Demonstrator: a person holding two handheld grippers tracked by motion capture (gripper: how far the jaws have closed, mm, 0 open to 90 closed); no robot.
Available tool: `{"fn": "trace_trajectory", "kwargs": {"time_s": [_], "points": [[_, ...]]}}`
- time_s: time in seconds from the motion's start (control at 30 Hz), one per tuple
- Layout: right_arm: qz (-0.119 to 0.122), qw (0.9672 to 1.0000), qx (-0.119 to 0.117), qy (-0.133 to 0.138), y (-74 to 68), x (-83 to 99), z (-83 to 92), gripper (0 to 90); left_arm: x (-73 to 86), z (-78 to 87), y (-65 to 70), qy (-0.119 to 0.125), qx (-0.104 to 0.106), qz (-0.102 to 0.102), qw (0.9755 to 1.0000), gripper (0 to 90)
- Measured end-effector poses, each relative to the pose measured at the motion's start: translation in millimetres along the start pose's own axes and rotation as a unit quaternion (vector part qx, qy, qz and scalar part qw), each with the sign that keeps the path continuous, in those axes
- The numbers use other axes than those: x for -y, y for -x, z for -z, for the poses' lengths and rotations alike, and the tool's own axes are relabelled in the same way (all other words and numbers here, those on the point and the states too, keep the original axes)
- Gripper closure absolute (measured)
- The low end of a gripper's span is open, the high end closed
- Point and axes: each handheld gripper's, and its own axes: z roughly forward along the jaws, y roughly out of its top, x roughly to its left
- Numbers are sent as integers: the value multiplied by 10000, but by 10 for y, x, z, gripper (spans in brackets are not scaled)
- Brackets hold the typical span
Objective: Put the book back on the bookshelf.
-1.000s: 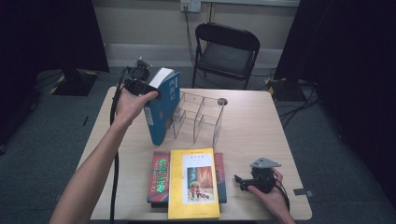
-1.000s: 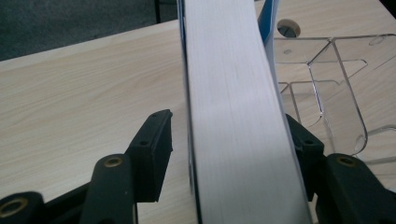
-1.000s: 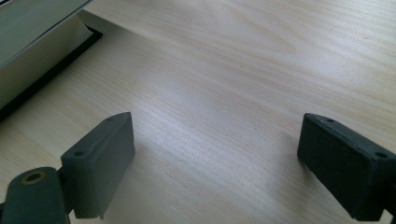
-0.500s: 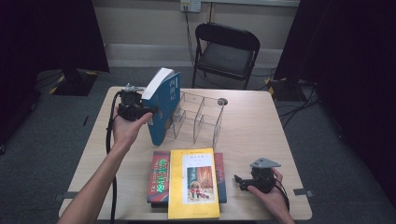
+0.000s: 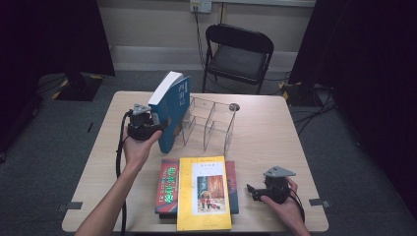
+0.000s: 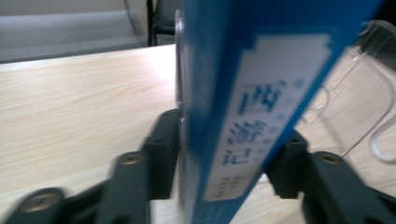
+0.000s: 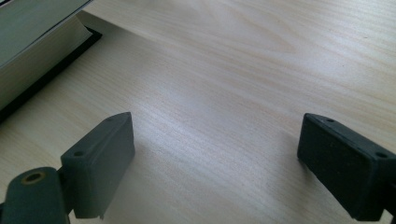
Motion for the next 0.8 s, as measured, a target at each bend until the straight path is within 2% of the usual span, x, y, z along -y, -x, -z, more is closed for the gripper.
{"fn": "trace_trajectory", "kwargs": {"time_s": [0.07,0.1,0.17,0.2,0.23,0.43,0.67,0.8], "points": [[-2,10000,0,-1,0,0,0,106,7,9,46,34,-206,-37,9998,598],[-2,10000,0,-1,0,0,0,106,7,9,46,34,-206,-37,9998,604],[-1,10000,2,2,-1,0,0,107,21,15,67,63,-297,29,9995,613],[0,10000,4,1,-1,0,0,107,25,16,84,67,-422,54,9991,617],[-1,10000,2,0,-1,0,0,107,24,9,103,98,-480,158,9987,619],[-10,10000,2,-2,-2,0,0,107,33,-12,230,182,-812,293,9961,620],[-4,10000,2,1,-2,0,0,107,37,-10,287,176,-912,359,9950,619],[-7,10000,0,-3,-2,0,0,107,38,-8,302,166,-899,352,9952,618]]}}
